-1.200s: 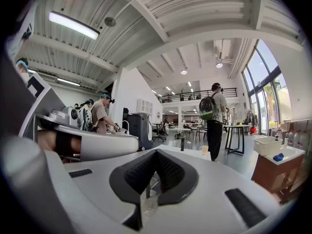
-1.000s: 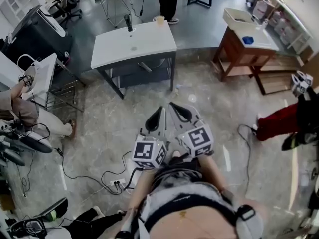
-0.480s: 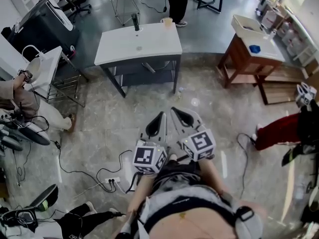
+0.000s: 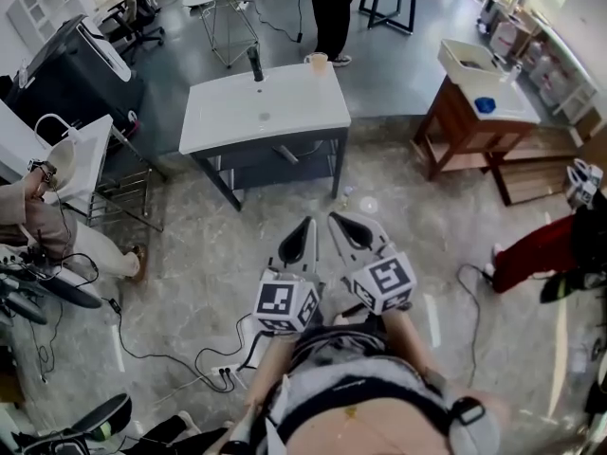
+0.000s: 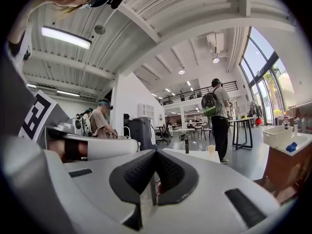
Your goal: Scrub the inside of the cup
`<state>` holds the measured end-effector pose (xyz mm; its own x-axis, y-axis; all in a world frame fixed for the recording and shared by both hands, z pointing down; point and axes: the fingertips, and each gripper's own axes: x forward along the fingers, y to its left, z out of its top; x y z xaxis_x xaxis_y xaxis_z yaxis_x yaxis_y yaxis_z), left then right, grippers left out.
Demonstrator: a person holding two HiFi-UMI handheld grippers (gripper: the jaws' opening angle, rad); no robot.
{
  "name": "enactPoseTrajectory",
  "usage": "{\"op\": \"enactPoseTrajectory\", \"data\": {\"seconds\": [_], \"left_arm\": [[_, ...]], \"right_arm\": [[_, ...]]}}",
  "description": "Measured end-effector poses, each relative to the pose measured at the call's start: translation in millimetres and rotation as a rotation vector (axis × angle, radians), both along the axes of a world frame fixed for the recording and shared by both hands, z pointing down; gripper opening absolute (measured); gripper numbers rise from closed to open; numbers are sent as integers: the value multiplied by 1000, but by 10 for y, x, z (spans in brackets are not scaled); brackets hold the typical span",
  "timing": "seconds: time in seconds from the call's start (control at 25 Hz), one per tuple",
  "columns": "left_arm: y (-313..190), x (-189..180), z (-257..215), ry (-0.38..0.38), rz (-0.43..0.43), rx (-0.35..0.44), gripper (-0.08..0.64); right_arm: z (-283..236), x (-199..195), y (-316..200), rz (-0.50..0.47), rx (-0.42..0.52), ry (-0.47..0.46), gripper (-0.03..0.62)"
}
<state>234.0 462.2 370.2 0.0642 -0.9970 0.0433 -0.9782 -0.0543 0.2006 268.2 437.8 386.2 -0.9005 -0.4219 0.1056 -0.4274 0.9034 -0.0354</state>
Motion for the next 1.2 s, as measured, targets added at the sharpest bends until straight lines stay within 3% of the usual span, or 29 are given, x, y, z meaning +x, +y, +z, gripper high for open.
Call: {"op": "enactPoseTrajectory", "data": {"seconds": [0.52,0.84,1.2], "left_arm": [[-534,-994,-65,1,76,20,15],[-618,-1383,80,16,101,-7,15],[-761,-1668,141,44,71,-16,15]], "right_arm": [[-68,-1033,-504,53,28,-10,2],[68,-1364,-594,94,4,-11,2],[107,-1680,-739,64,-5,9,2]]}}
